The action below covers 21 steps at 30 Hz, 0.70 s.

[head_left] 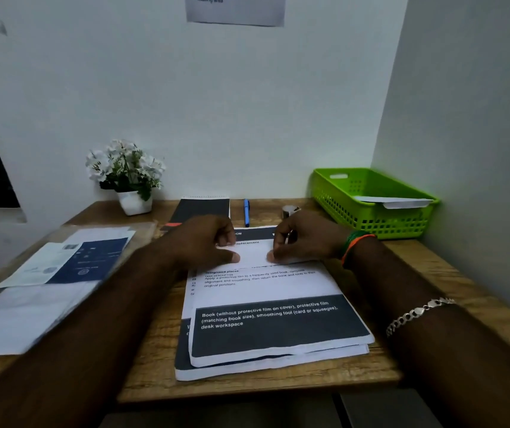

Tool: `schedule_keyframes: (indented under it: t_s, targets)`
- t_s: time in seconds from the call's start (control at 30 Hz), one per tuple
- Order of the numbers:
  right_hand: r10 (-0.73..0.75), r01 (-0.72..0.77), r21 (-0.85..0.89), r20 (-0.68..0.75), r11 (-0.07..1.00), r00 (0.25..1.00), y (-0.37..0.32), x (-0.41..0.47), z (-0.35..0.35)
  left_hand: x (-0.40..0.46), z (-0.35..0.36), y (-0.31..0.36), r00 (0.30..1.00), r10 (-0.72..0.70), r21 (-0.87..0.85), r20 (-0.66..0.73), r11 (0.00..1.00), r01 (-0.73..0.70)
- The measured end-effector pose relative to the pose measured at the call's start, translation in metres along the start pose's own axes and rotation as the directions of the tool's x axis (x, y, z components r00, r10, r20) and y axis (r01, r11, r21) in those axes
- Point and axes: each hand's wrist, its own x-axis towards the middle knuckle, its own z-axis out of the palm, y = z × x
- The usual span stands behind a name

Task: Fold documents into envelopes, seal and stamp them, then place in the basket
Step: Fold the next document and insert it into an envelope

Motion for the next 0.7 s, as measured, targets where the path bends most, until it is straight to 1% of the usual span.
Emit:
schedule_keyframes:
  t_s: [0.13,0.27,0.37,0.5,0.63,0.7]
  targets:
    - [-0.04,0.032,-0.073,-0.117,0.997,0.992,0.001,0.006,0.01,0.003,0.003,-0.003,1.0,-0.03,-0.118,0.0,0.993,0.03]
    - [-0.055,0.045,-0.064,-0.168,0.997,0.984,0.004,0.014,0.019,0.005,0.002,-0.001,1.0,-0.003,-0.153,0.012,0.988,0.005]
    - [-0.086,0.081,-0.03,-0.208,0.996,0.974,0.003,0.018,0.022,0.006,0.002,0.002,0.999,0.037,-0.141,-0.009,0.989,-0.037]
    - [-0.176,0.173,-0.033,-0.255,0.984,0.951,0.001,0.021,0.022,0.007,0.002,0.005,0.994,0.088,-0.142,-0.062,0.985,-0.096]
    - [-0.117,0.123,0.015,-0.228,0.992,0.967,0.0,0.022,0.025,0.007,-0.003,0.006,0.973,0.138,-0.174,-0.184,0.97,-0.171]
    - [-0.111,0.118,0.012,-0.26,0.993,0.959,-0.002,0.023,0.024,0.007,-0.007,0.005,0.962,0.148,-0.193,-0.231,0.962,-0.194]
